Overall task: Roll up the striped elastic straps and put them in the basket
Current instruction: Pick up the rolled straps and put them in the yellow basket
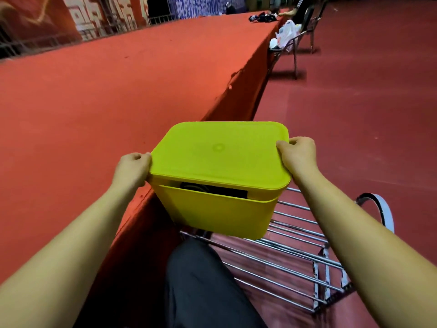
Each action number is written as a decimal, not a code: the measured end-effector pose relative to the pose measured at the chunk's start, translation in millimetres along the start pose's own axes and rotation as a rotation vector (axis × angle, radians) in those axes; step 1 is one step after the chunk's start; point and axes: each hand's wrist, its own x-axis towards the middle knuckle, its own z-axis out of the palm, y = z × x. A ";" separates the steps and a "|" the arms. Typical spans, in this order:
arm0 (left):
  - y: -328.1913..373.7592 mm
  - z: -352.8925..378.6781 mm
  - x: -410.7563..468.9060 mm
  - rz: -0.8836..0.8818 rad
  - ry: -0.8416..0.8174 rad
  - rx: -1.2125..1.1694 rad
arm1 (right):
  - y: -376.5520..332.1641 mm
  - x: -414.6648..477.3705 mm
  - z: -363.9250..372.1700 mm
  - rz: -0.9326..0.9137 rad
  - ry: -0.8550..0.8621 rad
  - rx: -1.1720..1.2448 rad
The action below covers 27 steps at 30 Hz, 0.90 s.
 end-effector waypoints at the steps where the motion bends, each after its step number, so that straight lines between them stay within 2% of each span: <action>1: -1.2 0.0 0.4 0.044 0.010 0.100 | -0.4 -2.0 0.1 -0.004 0.022 -0.088; 4: 3.2 0.7 1.1 0.125 0.040 0.317 | 4.0 -5.0 4.1 0.009 0.030 -0.262; 8: 1.2 -0.9 6.8 0.149 0.055 0.450 | 6.5 -8.8 11.4 -0.069 0.029 -0.354; 12: -7.8 0.6 5.1 0.146 0.013 0.537 | 5.9 -12.2 17.6 -0.052 0.038 -0.414; 17: -13.8 5.3 7.2 0.173 -0.055 0.491 | 8.8 -13.9 20.2 -0.049 0.046 -0.359; 22: -18.9 -1.1 8.7 0.276 -0.045 0.483 | 2.5 -16.8 23.2 -0.013 0.085 -0.177; 27: -20.9 -0.5 7.7 0.337 -0.020 0.493 | -10.2 -23.7 19.3 0.148 0.108 0.021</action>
